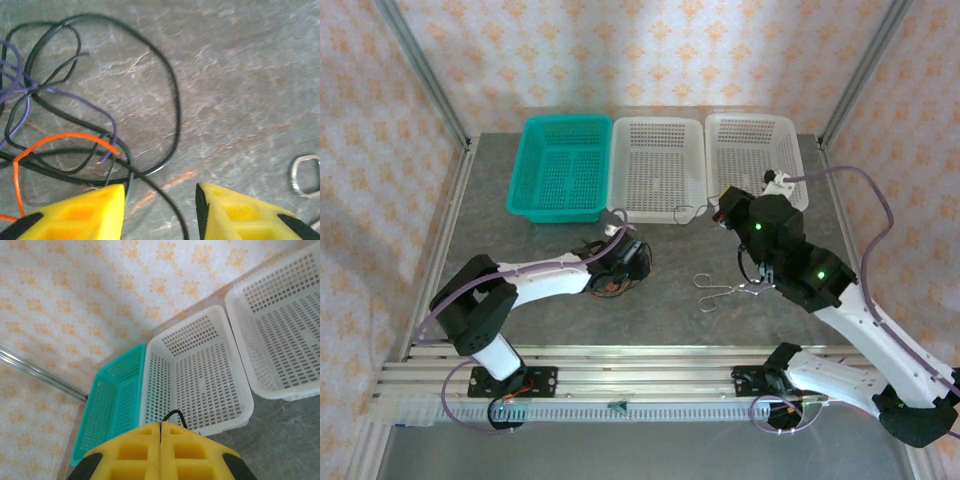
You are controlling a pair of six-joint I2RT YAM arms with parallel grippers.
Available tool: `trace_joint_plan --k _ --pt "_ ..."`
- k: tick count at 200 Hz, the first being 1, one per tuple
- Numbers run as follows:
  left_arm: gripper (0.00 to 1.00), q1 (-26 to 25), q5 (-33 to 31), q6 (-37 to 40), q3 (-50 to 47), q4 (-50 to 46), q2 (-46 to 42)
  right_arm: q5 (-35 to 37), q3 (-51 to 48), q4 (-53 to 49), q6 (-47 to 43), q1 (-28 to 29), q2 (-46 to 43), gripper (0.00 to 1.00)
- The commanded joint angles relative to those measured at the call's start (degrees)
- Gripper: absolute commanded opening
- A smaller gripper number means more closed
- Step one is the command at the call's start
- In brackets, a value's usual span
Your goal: Untangle the cables
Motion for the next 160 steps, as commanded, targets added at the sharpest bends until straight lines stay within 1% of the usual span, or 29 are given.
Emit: trace_joint_plan --k 1,30,51,62,88,108,132,152,160 --pt "0.46 0.4 -2.4 0.81 3.97 -2.99 -3.46 0.49 4.2 -3.53 -2.99 -0.48 2.28 0.0" --pt "0.51 0.37 -3.91 1.79 7.27 -6.28 -6.18 -0.11 7.51 -5.4 -3.49 -1.15 4.35 0.0" --pt "0.56 0.37 -5.34 3.38 9.68 -8.51 -8.32 -4.79 8.03 -4.71 -4.27 -3.68 4.77 0.0" --pt "0.57 0.42 -6.22 4.43 10.86 -9.12 -9.38 -6.33 8.21 -4.55 -4.09 -5.03 5.01 0.0" --pt "0.61 0.87 -8.17 6.99 14.53 -10.41 -10.92 -5.56 8.54 -4.55 -5.45 -7.17 5.85 0.0" --pt "0.71 1.81 -8.12 8.49 17.31 -10.71 -11.19 -4.54 8.47 -3.56 -7.94 -9.13 6.55 0.0" --pt "0.84 3.11 -6.12 9.54 19.88 -8.58 -10.61 -6.15 8.3 -1.2 -9.71 -12.89 7.44 0.0" --pt "0.87 3.56 -5.16 9.54 21.51 -6.01 -10.38 -7.92 8.65 0.35 -10.67 -16.39 8.84 0.0" --pt "0.92 3.55 -4.79 9.54 21.79 -4.5 -10.48 -8.11 9.21 0.35 -10.8 -17.82 9.78 0.0"
